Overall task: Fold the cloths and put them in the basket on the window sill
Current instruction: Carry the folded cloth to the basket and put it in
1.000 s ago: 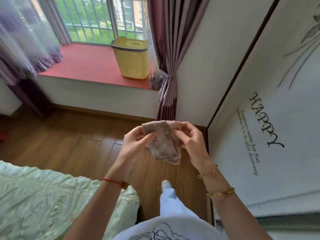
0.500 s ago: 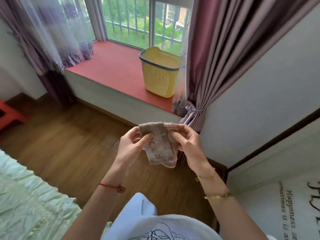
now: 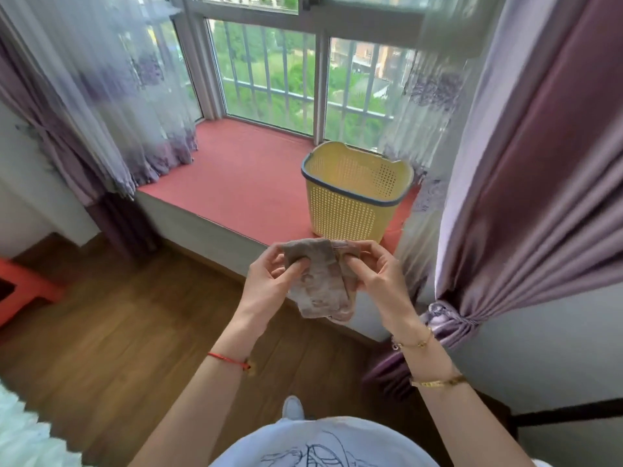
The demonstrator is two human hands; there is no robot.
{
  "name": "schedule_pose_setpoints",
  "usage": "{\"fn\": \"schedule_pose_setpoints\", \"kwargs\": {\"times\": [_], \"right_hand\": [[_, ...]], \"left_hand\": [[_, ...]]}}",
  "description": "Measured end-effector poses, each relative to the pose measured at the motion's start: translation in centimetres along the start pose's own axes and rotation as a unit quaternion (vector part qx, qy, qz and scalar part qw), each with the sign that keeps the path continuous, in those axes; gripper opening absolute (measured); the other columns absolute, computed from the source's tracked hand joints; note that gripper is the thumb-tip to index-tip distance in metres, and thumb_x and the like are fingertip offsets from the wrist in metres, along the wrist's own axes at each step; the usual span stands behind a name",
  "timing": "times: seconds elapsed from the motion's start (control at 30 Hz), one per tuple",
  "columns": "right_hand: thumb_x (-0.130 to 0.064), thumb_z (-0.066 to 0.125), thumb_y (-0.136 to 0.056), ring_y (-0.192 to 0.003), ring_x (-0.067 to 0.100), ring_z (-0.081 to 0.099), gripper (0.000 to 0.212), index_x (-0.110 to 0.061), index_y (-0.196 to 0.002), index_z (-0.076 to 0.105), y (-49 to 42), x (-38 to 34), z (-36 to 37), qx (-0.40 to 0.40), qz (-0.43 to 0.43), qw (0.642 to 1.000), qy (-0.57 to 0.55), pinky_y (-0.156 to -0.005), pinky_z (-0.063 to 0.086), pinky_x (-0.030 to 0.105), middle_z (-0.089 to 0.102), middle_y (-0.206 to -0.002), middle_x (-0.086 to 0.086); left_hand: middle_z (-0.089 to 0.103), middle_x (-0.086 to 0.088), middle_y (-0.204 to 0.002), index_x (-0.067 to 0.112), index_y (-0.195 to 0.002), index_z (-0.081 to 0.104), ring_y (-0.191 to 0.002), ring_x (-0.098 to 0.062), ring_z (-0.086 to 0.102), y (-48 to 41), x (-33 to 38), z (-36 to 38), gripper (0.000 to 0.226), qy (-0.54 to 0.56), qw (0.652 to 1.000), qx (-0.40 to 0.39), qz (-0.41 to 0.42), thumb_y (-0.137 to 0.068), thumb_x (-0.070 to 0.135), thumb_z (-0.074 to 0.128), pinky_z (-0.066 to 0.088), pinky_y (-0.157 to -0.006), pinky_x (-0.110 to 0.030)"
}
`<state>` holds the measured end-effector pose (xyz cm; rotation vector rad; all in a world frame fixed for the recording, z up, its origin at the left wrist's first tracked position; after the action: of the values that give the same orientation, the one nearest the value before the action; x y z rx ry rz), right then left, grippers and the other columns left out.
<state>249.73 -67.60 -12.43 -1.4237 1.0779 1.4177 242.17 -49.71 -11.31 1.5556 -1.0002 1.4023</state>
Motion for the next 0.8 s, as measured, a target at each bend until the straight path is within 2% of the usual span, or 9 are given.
{"fn": "schedule_pose_setpoints", "kwargs": {"times": [0.1, 0.23, 0.37, 0.43, 0.53, 0.63, 0.7, 0.8], "right_hand": [[-0.013, 0.065, -0.092, -0.095, 0.019, 0.069, 0.017, -0.011, -0.108, 0.065, -5.0, -0.3, 1.3, 0.019, -0.017, 1.0, 0.017, -0.083, 0.059, 0.042, 0.072, -0.1, 0.007], [-0.017, 0.066, -0.093, -0.098, 0.016, 0.069, 0.018, -0.012, -0.11, 0.063, -11.2, -0.7, 2.3, 0.031, -0.049, 0.997, 0.051, -0.082, 0.058, 0.029, 0.072, -0.104, 0.006], [-0.014, 0.064, -0.093, -0.093, 0.012, 0.067, 0.011, -0.012, -0.104, 0.062, -17.7, -0.9, 2.5, 0.068, -0.076, 0.992, 0.08, -0.075, 0.051, 0.015, 0.07, -0.098, 0.0], [-0.014, 0.063, -0.094, -0.093, 0.013, 0.067, 0.009, -0.014, -0.104, 0.061, -21.0, -0.8, 2.2, 0.08, -0.074, 0.991, 0.08, -0.076, 0.053, 0.018, 0.069, -0.098, -0.001], [-0.021, 0.062, -0.095, -0.098, 0.012, 0.066, 0.017, -0.018, -0.111, 0.057, -26.3, -0.6, 1.5, 0.081, -0.074, 0.99, 0.092, -0.082, 0.057, 0.03, 0.068, -0.104, -0.001], [-0.026, 0.062, -0.093, -0.097, 0.012, 0.068, 0.027, -0.024, -0.119, 0.054, -31.5, -0.3, 0.5, 0.072, -0.061, 0.991, 0.093, -0.079, 0.058, 0.032, 0.069, -0.104, 0.002], [-0.024, 0.063, -0.09, -0.095, 0.011, 0.068, 0.031, -0.025, -0.12, 0.053, -34.9, 0.1, -0.2, 0.074, -0.043, 0.992, 0.096, -0.078, 0.058, 0.031, 0.07, -0.103, 0.001], [-0.016, 0.064, -0.091, -0.097, 0.009, 0.068, 0.033, -0.023, -0.121, 0.052, -39.8, 1.3, -1.1, 0.084, 0.001, 0.99, 0.117, -0.081, 0.058, 0.035, 0.07, -0.106, -0.002]], "left_hand": [[0.073, -0.001, -0.105, 0.023, -0.11, 0.067, -0.093, -0.008, 0.07, -5.9, 1.0, -0.9, 0.019, -0.017, 0.999, -0.027, 0.011, -0.091, 0.023, 0.068, 0.06, -0.078, -0.029], [0.068, 0.0, -0.102, 0.014, -0.113, 0.06, -0.083, 0.007, 0.067, -13.4, 1.8, -0.6, 0.016, -0.029, 0.997, -0.064, 0.031, -0.097, 0.016, 0.06, 0.054, -0.066, -0.014], [0.064, 0.0, -0.1, 0.011, -0.114, 0.057, -0.083, 0.0, 0.065, -21.1, 2.0, 0.6, 0.015, -0.032, 0.994, -0.095, 0.035, -0.1, 0.01, 0.053, 0.052, -0.064, -0.013], [0.065, -0.001, -0.099, 0.012, -0.114, 0.057, -0.082, -0.001, 0.065, -25.2, 2.1, 1.5, 0.016, -0.014, 0.994, -0.105, 0.017, -0.1, 0.007, 0.052, 0.052, -0.064, -0.015], [0.066, -0.007, -0.102, 0.014, -0.112, 0.058, -0.086, -0.011, 0.064, -31.3, 2.5, 3.1, 0.015, 0.004, 0.993, -0.12, 0.004, -0.1, 0.008, 0.052, 0.055, -0.07, -0.026], [0.064, -0.009, -0.1, 0.014, -0.114, 0.058, -0.084, -0.015, 0.061, -37.4, 3.1, 5.0, 0.018, 0.01, 0.992, -0.124, -0.022, -0.099, 0.007, 0.052, 0.053, -0.072, -0.03], [0.063, -0.01, -0.101, 0.016, -0.114, 0.058, -0.081, -0.014, 0.06, -41.4, 3.2, 6.1, 0.018, 0.004, 0.99, -0.13, -0.047, -0.099, 0.008, 0.052, 0.051, -0.067, -0.028], [0.062, -0.009, -0.102, 0.022, -0.11, 0.058, -0.079, -0.015, 0.06, -46.8, 2.4, 7.6, 0.014, -0.005, 0.981, -0.154, -0.116, -0.1, 0.013, 0.053, 0.049, -0.073, -0.034]]}}
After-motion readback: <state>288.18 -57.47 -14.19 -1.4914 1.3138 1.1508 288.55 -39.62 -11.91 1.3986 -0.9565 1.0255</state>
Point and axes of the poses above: each hand's wrist, its own y-axis away from the middle knuckle, its own z-axis out of the palm, x = y × z, the point moved 1 cm from there along -y, towards the middle knuckle
